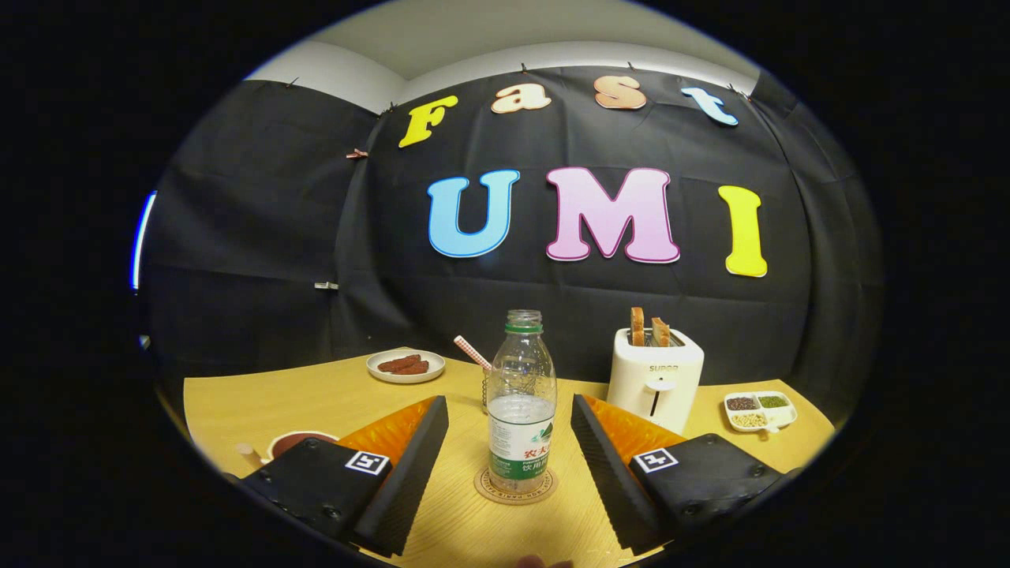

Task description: Take the bottle from table, then pour the juice into the cup, finally place the bottle on the coaster

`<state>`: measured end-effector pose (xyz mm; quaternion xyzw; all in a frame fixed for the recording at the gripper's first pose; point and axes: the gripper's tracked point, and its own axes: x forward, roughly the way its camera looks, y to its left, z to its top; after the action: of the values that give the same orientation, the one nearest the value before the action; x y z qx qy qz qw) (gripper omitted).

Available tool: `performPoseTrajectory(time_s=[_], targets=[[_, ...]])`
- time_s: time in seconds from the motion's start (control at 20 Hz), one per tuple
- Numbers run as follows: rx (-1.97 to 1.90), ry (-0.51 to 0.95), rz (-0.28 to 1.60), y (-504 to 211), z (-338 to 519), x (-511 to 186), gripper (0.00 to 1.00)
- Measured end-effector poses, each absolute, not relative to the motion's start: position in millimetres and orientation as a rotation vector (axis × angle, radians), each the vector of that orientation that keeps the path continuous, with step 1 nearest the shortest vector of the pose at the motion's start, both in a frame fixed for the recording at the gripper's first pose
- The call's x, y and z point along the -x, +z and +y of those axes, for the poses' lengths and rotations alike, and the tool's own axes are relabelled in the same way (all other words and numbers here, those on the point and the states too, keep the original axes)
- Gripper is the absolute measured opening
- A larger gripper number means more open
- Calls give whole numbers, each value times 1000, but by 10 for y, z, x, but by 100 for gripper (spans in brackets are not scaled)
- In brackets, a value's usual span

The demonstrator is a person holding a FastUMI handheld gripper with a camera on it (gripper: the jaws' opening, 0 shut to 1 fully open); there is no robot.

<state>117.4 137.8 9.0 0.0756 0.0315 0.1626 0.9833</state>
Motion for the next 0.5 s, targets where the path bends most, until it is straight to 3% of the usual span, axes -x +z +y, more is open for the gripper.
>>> performPoseTrajectory(time_s=[0.5], targets=[[-59, 268, 9, 264, 860, -337, 96]])
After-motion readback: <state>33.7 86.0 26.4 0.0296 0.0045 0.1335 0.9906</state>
